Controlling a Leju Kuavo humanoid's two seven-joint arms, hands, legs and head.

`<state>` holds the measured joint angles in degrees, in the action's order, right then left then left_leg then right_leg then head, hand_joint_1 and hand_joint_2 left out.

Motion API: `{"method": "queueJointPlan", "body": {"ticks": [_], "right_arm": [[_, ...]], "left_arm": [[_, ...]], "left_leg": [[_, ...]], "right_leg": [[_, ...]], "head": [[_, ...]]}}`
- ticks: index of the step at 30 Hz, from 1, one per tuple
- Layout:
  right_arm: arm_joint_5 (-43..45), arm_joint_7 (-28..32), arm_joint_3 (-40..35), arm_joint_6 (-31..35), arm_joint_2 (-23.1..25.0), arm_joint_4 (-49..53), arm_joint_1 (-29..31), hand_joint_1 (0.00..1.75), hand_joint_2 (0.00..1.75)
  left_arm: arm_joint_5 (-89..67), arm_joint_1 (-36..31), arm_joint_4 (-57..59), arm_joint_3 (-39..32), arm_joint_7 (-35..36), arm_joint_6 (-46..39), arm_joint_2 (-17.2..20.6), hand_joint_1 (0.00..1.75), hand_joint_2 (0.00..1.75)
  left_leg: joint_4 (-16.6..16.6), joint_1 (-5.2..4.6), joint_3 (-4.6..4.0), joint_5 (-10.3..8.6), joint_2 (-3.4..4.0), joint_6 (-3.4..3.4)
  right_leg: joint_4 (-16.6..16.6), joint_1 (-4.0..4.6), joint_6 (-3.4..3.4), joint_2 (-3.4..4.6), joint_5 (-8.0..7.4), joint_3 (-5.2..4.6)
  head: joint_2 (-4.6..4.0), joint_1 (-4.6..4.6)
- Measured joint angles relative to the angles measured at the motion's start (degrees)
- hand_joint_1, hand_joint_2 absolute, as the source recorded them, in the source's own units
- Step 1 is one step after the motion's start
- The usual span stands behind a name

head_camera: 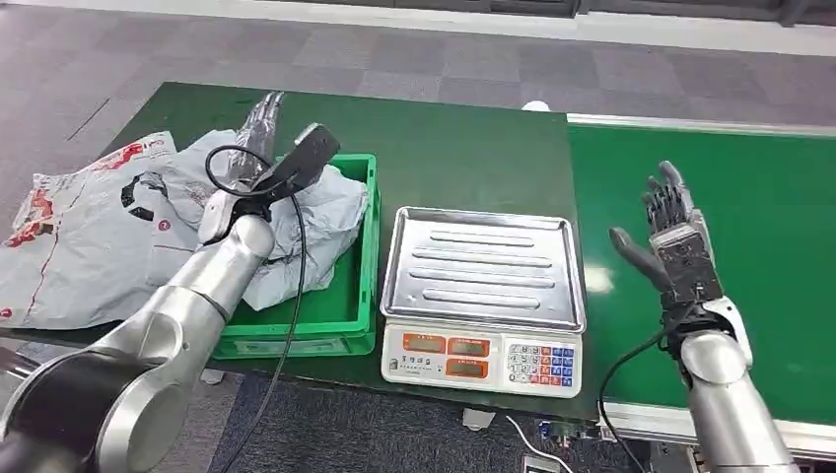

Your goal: Moved the parcel from conveyor to table for the left to box.

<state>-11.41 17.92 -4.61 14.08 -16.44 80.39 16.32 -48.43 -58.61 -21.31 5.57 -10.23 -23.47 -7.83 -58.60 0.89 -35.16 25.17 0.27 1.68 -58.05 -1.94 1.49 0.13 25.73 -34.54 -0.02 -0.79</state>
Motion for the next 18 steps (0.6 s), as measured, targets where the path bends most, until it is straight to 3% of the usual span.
{"method": "queueJointPlan", "body": {"ticks": [4, 8, 12, 18], "right_arm": [[-0.7, 1.3, -1.3, 0.3, 2.1, -3.7, 3.3, 0.0, 1.75], [-1.3, 1.5, -3.8, 0.0, 6.3, -10.1, 9.0, 0.0, 1.75], [0.0, 0.9, -4.7, -0.9, 10.2, -16.2, 14.2, 0.0, 1.75], [0.5, 1.1, -4.8, -1.1, 12.2, -20.0, 16.6, 0.0, 1.75]], "left_arm": [[7.9, 0.1, -1.3, -2.8, -4.0, 5.4, -1.6, 0.0, 1.75], [11.5, 1.0, -2.2, -3.7, -3.3, 10.5, -3.5, 0.0, 1.75], [11.9, 1.6, -2.6, -3.7, -2.6, 11.4, -5.4, 0.0, 1.75], [12.2, 1.7, -2.9, -3.7, -2.2, 11.5, -6.1, 0.0, 1.75]], "left_leg": [[0.0, 0.0, -0.05, -0.02, -0.01, -0.02], [0.0, 0.01, -0.04, -0.1, 0.03, 0.02], [0.0, 0.01, -0.09, -0.15, -0.11, 0.02], [0.0, 0.01, -0.12, -0.14, -0.12, 0.02]], "right_leg": [[0.0, 0.0, 0.01, -0.02, -0.01, 0.01], [0.0, 0.02, -0.02, 0.01, -0.06, -0.05], [0.0, 0.02, -0.02, -0.16, -0.06, -0.05], [0.0, 0.01, -0.02, -0.17, -0.06, -0.06]], "head": [[0.0, 0.02], [0.0, 0.02], [0.0, 0.0], [0.0, 0.0]]}}
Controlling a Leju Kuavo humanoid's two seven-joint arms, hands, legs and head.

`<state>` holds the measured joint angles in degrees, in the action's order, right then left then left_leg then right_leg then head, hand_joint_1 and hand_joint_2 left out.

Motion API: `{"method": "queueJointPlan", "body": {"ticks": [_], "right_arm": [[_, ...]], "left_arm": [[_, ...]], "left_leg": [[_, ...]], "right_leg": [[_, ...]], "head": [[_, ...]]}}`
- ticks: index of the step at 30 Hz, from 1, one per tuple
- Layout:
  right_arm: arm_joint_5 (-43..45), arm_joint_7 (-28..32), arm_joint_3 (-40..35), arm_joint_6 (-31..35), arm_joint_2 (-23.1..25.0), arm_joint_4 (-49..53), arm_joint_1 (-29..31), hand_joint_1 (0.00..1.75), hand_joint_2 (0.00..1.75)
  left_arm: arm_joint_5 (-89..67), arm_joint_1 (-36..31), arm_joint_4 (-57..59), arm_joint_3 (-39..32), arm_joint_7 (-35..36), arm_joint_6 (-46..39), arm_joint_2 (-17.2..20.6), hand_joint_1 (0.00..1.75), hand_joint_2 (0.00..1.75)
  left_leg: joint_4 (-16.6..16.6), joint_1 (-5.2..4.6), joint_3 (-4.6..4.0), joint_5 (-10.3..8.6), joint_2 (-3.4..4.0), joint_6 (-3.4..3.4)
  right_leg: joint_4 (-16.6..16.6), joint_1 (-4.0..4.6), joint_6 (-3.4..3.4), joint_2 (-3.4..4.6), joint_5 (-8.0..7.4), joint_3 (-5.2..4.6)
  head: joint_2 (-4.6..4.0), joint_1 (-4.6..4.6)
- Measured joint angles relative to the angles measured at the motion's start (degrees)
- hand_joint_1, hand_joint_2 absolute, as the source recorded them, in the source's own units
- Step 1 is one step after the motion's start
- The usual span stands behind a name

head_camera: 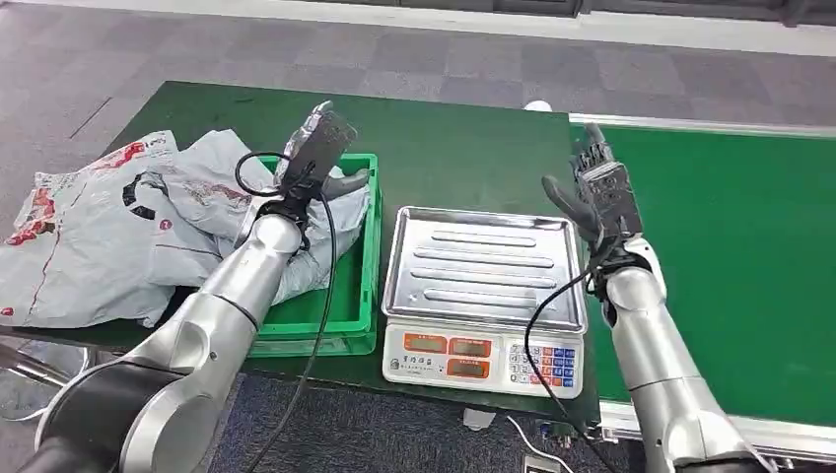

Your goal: Moved the parcel from conveyor to table for the left to box.

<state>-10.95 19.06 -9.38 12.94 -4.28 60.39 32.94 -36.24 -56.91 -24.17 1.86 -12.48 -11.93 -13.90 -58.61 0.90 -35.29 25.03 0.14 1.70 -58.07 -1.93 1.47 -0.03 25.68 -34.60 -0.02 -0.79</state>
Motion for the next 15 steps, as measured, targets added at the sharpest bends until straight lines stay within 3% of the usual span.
{"method": "queueJointPlan", "body": {"ticks": [8, 15], "right_arm": [[0.1, 0.2, 0.0, 0.1, 1.2, -2.1, 1.0, 0.0, 1.75], [1.9, -0.4, 0.0, -1.3, 4.7, -7.7, 7.6, 0.0, 1.75]], "left_arm": [[0.3, 0.0, 0.0, 0.0, -0.2, 0.5, -0.2, 0.0, 1.75], [6.2, 0.0, -1.5, 0.0, -1.1, 3.9, -2.7, 0.0, 1.75]], "left_leg": [[0.0, 0.0, -0.02, 0.0, -0.09, 0.0], [0.0, 0.0, -0.01, -0.02, -0.08, 0.01]], "right_leg": [[0.0, 0.0, 0.0, -0.05, 0.0, 0.0], [0.0, 0.0, 0.0, -0.03, -0.01, -0.02]], "head": [[0.0, 0.02], [0.0, 0.0]]}}
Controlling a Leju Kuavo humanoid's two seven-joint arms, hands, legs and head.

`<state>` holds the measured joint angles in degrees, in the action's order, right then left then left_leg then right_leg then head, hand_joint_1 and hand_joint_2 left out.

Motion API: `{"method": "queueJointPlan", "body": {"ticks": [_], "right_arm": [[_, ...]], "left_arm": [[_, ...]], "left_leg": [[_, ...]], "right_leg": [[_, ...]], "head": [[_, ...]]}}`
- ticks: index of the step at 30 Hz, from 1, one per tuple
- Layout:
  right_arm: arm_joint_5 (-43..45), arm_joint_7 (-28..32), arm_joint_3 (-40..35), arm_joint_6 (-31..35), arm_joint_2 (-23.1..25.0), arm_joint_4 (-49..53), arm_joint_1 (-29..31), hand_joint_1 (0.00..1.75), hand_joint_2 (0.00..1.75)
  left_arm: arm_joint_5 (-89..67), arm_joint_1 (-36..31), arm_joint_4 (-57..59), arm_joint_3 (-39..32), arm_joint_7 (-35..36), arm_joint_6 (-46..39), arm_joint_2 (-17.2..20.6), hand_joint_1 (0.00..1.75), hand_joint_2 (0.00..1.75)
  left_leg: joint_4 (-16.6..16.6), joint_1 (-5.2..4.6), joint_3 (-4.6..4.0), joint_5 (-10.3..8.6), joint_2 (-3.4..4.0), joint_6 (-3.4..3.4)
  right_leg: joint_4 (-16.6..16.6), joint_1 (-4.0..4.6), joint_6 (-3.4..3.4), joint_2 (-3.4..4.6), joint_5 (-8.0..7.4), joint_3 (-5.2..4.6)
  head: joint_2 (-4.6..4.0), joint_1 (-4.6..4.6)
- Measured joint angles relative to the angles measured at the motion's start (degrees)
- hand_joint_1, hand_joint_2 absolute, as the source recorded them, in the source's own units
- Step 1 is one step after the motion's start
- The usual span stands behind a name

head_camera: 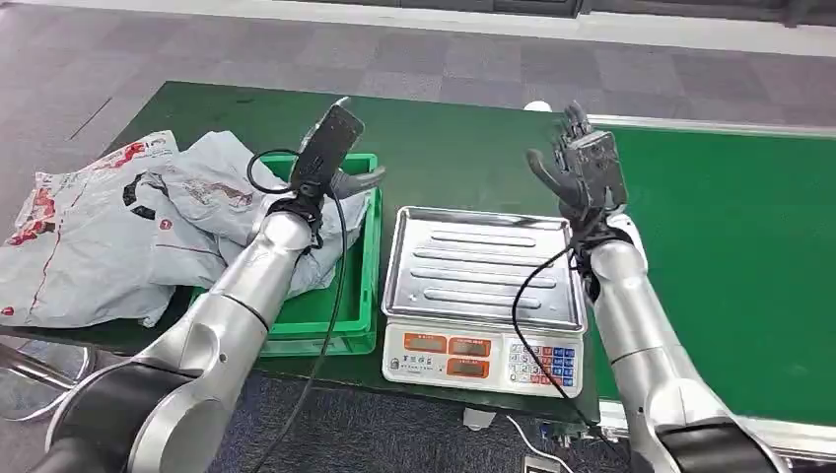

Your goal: Moved the parcel from conveyor to table for the left to box.

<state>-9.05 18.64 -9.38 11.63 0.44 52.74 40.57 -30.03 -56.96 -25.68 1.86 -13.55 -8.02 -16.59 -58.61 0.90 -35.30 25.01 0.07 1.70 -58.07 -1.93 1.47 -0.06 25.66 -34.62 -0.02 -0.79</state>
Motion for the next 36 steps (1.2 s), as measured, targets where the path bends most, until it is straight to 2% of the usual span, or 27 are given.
{"method": "queueJointPlan", "body": {"ticks": [6, 21, 22, 25, 26, 30, 36], "right_arm": [[-1.8, 1.8, -0.4, 2.8, 3.1, -4.9, 2.6, 0.0, 1.75], [-2.1, 2.3, -1.0, 3.3, 4.7, -8.6, 3.5, 0.0, 1.75], [-2.1, 2.3, -1.0, 3.3, 4.7, -8.7, 3.5, 0.0, 0.0], [-2.3, 2.9, -1.0, 3.6, 4.7, -8.8, 3.3, 0.0, 0.0], [-2.3, 3.3, -1.1, 3.8, 4.7, -8.7, 3.1, 0.0, 1.75], [-2.5, 4.4, -3.0, 4.2, 4.8, -8.1, 1.2, 0.0, 1.75], [-0.6, 5.0, -5.4, 4.0, 4.9, -7.8, -0.7, 0.0, 1.75]], "left_arm": [[6.4, 0.1, -1.2, 0.0, -1.7, 2.5, -1.2, 0.0, 1.75], [7.1, 0.5, -1.7, 0.0, -2.0, 2.5, -1.5, 0.0, 1.75], [7.1, 0.6, -1.7, 0.0, -2.0, 2.5, -1.5, 0.0, 1.75], [8.6, 0.8, -1.7, 0.0, -2.7, 2.5, -1.5, 0.0, 1.75], [9.6, 1.1, -1.8, 0.0, -3.4, 2.4, -1.5, 0.0, 1.75], [13.8, 3.1, -2.0, 0.2, -6.7, 1.1, -1.6, 0.0, 1.75], [18.2, 6.5, -1.5, 1.3, -8.0, -1.7, -2.6, 0.0, 1.75]], "left_leg": [[0.0, 0.0, -0.01, 0.0, -0.01, 0.0], [0.0, 0.0, -0.01, 0.0, -0.02, 0.0], [0.0, 0.0, -0.01, 0.0, -0.02, 0.0], [0.0, 0.0, -0.01, 0.0, -0.02, 0.0], [0.0, 0.0, -0.01, 0.01, -0.02, 0.0], [0.0, 0.0, 0.0, 0.02, 0.0, 0.0], [0.0, -0.01, -0.04, 0.01, 0.0, 0.0]], "right_leg": [[0.0, 0.0, 0.0, -0.02, 0.01, -0.01], [0.0, 0.0, 0.0, -0.02, 0.0, -0.01], [0.0, 0.0, 0.0, -0.02, 0.0, -0.01], [0.0, 0.0, 0.0, -0.02, 0.01, -0.01], [0.0, 0.0, 0.0, -0.02, 0.01, -0.01], [0.0, 0.0, 0.0, 0.01, 0.01, -0.03], [0.0, -0.01, 0.0, 0.0, 0.01, -0.06]], "head": [[0.0, 0.0], [0.0, 0.0], [0.0, 0.02], [0.0, 0.0], [0.0, 0.0], [0.0, 0.0], [0.0, 0.0]]}}
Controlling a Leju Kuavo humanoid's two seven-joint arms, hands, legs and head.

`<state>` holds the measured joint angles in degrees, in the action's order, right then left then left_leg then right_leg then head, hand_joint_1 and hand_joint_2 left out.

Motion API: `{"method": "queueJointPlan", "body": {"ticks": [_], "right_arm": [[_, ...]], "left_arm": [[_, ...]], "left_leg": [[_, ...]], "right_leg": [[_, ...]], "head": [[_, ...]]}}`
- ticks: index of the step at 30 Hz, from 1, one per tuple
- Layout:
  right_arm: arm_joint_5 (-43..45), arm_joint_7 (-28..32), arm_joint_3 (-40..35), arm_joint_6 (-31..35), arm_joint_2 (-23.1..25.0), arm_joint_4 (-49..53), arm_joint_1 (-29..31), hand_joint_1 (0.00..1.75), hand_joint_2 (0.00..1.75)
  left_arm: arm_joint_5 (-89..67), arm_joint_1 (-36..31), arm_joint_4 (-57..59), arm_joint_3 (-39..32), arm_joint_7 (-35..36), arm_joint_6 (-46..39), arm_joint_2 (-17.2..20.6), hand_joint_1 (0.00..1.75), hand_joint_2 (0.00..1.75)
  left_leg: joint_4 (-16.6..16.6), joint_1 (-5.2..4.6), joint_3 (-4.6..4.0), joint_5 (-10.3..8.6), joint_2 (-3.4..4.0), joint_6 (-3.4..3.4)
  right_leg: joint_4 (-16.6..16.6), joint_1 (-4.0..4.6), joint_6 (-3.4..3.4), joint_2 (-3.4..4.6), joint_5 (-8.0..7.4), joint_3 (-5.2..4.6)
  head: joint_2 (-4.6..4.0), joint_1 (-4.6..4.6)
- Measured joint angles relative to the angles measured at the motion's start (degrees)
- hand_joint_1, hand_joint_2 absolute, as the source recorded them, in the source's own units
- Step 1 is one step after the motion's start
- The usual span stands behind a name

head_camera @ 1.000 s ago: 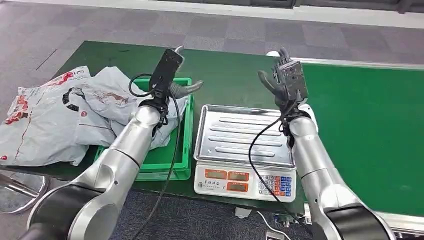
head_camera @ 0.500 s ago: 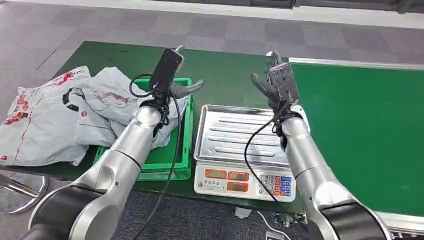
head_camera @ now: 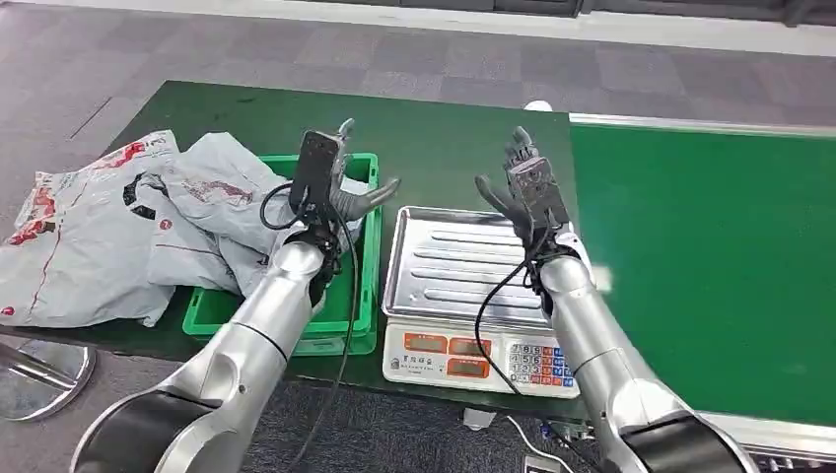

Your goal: Moved the parcel from conveyor to table for the left to box.

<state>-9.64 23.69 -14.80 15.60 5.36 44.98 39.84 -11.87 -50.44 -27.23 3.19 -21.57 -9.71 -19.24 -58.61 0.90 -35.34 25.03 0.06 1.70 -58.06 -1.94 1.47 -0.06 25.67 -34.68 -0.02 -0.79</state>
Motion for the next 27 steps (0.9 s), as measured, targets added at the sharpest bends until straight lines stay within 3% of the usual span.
{"method": "queueJointPlan", "body": {"ticks": [2, 3, 6, 9, 17, 18, 27], "right_arm": [[0.3, 0.4, -0.5, 0.6, 0.0, -0.1, 0.2, 0.0, 1.75], [0.2, 0.6, -0.8, 1.1, 0.1, -0.3, 0.3, 0.0, 0.0], [0.5, 1.8, -1.6, 2.4, 0.4, -1.3, 0.7, 0.0, 0.0], [3.5, 4.2, -2.1, 1.7, 0.4, -3.5, 1.9, 0.0, 0.0], [5.4, 4.9, -2.5, 0.9, 0.4, -4.7, 2.8, 0.0, 0.0], [5.4, 4.9, -2.6, 0.9, 0.4, -4.8, 2.9, 0.0, 1.75], [5.5, 5.2, -3.7, 1.2, 0.6, -6.8, 4.0, 0.0, 1.75]], "left_arm": [[2.2, 0.3, 0.4, 0.2, -0.7, 0.0, -0.5, 0.0, 1.75], [3.5, 0.4, 0.5, 0.3, -1.1, 0.3, -0.7, 0.0, 1.75], [12.1, 0.5, 0.9, 3.4, -1.5, -0.3, -1.0, 0.0, 1.75], [24.9, -0.8, 1.1, 11.3, -2.7, -3.3, -1.0, 0.0, 1.75], [26.3, -1.6, 1.8, 18.9, -6.2, -4.5, -1.0, 0.0, 1.75], [26.3, -1.6, 1.8, 19.1, -6.2, -4.5, -1.0, 0.0, 1.75], [20.7, 1.0, 2.8, 20.6, -8.9, -3.7, -0.9, 0.0, 1.75]], "left_leg": [[0.0, 0.0, 0.0, 0.0, 0.0, 0.0], [0.0, 0.0, 0.0, 0.0, -0.01, 0.0], [0.0, 0.0, 0.01, 0.0, 0.01, 0.0], [0.0, 0.0, -0.03, -0.01, -0.02, 0.0], [0.0, 0.0, -0.03, 0.0, -0.01, 0.0], [0.0, 0.0, -0.03, 0.0, -0.01, 0.0], [0.0, 0.0, -0.03, 0.0, 0.0, 0.0]], "right_leg": [[0.0, 0.0, 0.0, 0.0, 0.0, 0.01], [0.0, 0.0, 0.0, -0.01, 0.0, 0.01], [0.0, 0.0, 0.0, 0.01, -0.01, -0.02], [0.0, 0.0, 0.0, -0.06, -0.01, -0.02], [0.0, 0.0, 0.0, 0.0, 0.0, -0.04], [0.0, 0.0, 0.0, 0.0, 0.0, -0.04], [0.0, 0.0, 0.0, 0.0, 0.0, -0.03]], "head": [[0.0, 0.02], [0.0, 0.0], [0.0, 0.0], [0.0, 0.02], [0.0, 0.0], [0.0, 0.0], [0.0, 0.02]]}}
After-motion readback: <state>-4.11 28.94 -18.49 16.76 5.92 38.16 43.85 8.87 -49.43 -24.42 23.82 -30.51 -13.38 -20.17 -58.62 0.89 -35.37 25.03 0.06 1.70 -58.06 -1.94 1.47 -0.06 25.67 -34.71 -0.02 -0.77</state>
